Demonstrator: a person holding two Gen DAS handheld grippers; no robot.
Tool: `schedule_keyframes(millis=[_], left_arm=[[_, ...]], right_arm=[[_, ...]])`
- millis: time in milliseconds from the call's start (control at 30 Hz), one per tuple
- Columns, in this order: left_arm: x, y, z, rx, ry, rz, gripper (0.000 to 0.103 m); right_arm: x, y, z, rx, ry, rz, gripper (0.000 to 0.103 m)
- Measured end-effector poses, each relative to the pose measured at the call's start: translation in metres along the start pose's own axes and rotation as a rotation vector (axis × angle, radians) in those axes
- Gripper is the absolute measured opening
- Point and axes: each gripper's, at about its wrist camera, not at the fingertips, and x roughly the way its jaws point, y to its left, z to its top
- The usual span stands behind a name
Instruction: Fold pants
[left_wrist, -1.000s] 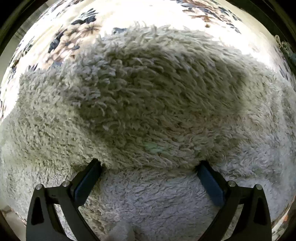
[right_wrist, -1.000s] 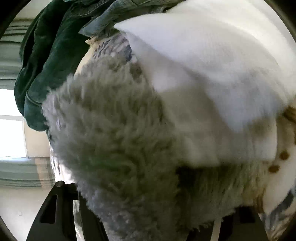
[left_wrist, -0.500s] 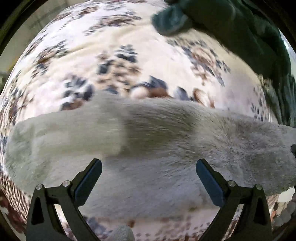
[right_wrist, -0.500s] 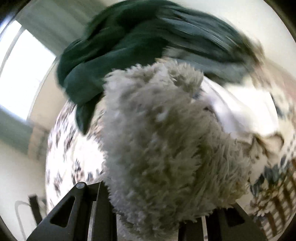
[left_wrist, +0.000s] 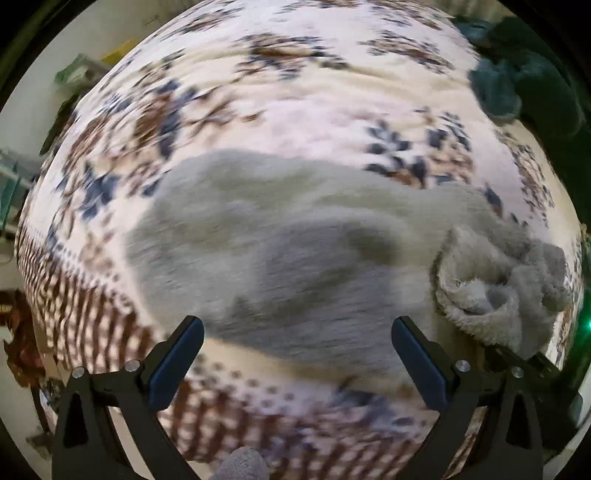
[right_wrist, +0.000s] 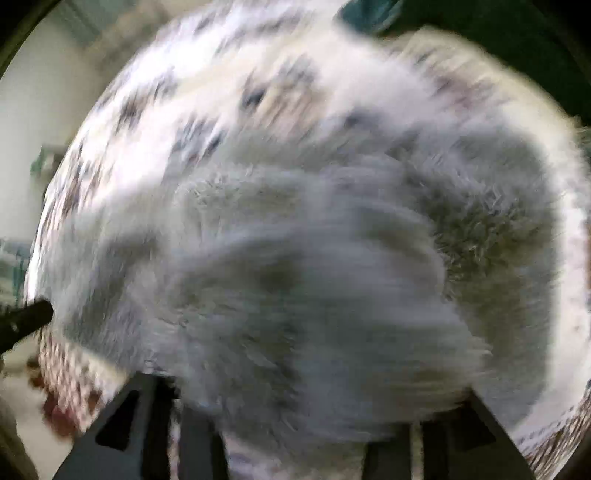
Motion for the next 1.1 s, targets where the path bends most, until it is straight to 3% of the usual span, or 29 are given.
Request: schedule_keyframes(millis=[67,133,167,300,400,467,533,600,633,700,767,833,933,1033,1100], left_arm=[[-0.002,0.016,-0.003,-0.018,-0.003,0.004,0.103],[0.0,0.024,-0.007,-0.032,0.002,0.001,0.103],[0.002,0.025,-0.007,-0.038,0.007,-0.003,0.103],[0.005,0.018,-0.007,-0.074,0.016,-0.045,0.103],[0.003,0.008,-0.006,-0.07,0.006,-0.056,0.103],[0.003,0.003,-0.005,-0.063,0.005,-0.055,0.103],[0.005,0.001,-0.005,-0.054,0.004,-0.043,0.103],[0.008,0.0,-0.005,-0.05,0.015,-0.035,0.103],[0.009,-0.001,-0.004,-0.049,0.023,-0.033,0.103],[0.009,-0.003,-0.003,-0.047,0.03,-0.031,0.103],[0.009,-0.012,-0.001,-0.032,0.041,-0.049,0.103],[0.01,-0.026,0.002,-0.011,0.053,-0.066,0.103],[0.018,-0.057,0.006,0.031,0.1,-0.134,0.103],[0.038,-0.091,0.004,0.048,0.183,-0.239,0.103],[0.052,-0.109,0.001,0.05,0.224,-0.331,0.103]], right_arm=[[-0.024,0.008,-0.02,0.032,-0.018,0.107,0.062],[-0.061,-0.001,-0.022,0.091,-0.06,0.224,0.082],[-0.07,-0.016,-0.015,0.117,-0.081,0.245,0.084],[-0.113,-0.057,-0.003,0.305,-0.157,0.243,0.087],[-0.105,-0.088,0.028,0.433,-0.138,0.237,0.087],[-0.07,-0.092,0.05,0.479,-0.078,0.191,0.087],[-0.033,-0.082,0.07,0.467,-0.011,0.202,0.087],[0.006,-0.049,0.082,0.354,0.138,0.379,0.087],[0.012,-0.035,0.085,0.299,0.168,0.407,0.087],[0.001,-0.014,0.084,0.173,0.145,0.427,0.087],[-0.023,-0.019,0.073,0.159,0.097,0.41,0.087],[-0.048,-0.047,0.057,0.215,0.038,0.337,0.087],[-0.076,-0.108,0.024,0.377,-0.018,0.2,0.087],[-0.084,-0.168,-0.013,0.542,-0.014,0.103,0.087],[-0.077,-0.192,-0.027,0.585,0.018,0.054,0.087]])
